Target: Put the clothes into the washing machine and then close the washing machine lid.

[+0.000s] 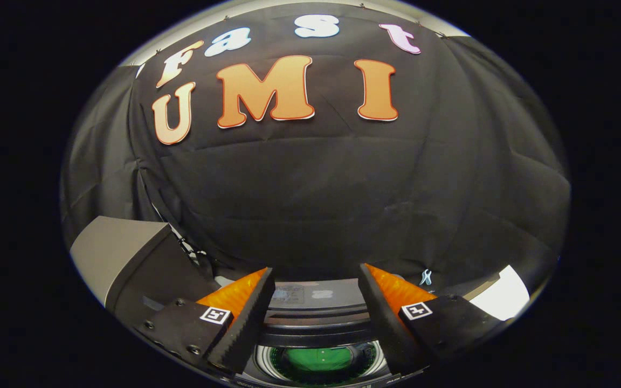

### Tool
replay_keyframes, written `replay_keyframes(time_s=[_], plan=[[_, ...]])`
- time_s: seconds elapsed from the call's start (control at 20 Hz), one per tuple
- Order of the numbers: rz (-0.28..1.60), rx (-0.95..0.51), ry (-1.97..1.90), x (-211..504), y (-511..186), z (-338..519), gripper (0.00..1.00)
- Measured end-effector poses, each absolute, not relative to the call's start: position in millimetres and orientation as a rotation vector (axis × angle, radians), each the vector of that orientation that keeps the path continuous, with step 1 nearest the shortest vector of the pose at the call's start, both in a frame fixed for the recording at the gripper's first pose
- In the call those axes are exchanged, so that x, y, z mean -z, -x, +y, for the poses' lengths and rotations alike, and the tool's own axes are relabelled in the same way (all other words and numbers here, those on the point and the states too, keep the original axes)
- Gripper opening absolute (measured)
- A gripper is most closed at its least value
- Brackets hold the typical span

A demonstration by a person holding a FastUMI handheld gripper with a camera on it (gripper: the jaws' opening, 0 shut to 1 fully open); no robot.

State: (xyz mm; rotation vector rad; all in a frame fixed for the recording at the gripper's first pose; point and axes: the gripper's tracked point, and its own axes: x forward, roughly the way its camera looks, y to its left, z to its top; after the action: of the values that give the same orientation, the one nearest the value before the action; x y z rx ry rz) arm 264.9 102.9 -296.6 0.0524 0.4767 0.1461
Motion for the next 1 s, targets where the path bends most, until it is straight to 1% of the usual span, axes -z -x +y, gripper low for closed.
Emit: replay_keyframes(time_s=[0.2,0.75,1.0], plan=[[0.483,-0.157,-0.081,296,-244,103,0.99],[0.45,-0.169,-0.049,276,-218,100,0.99],[0.362,-0.182,-0.102,222,-202,97,0.99]])
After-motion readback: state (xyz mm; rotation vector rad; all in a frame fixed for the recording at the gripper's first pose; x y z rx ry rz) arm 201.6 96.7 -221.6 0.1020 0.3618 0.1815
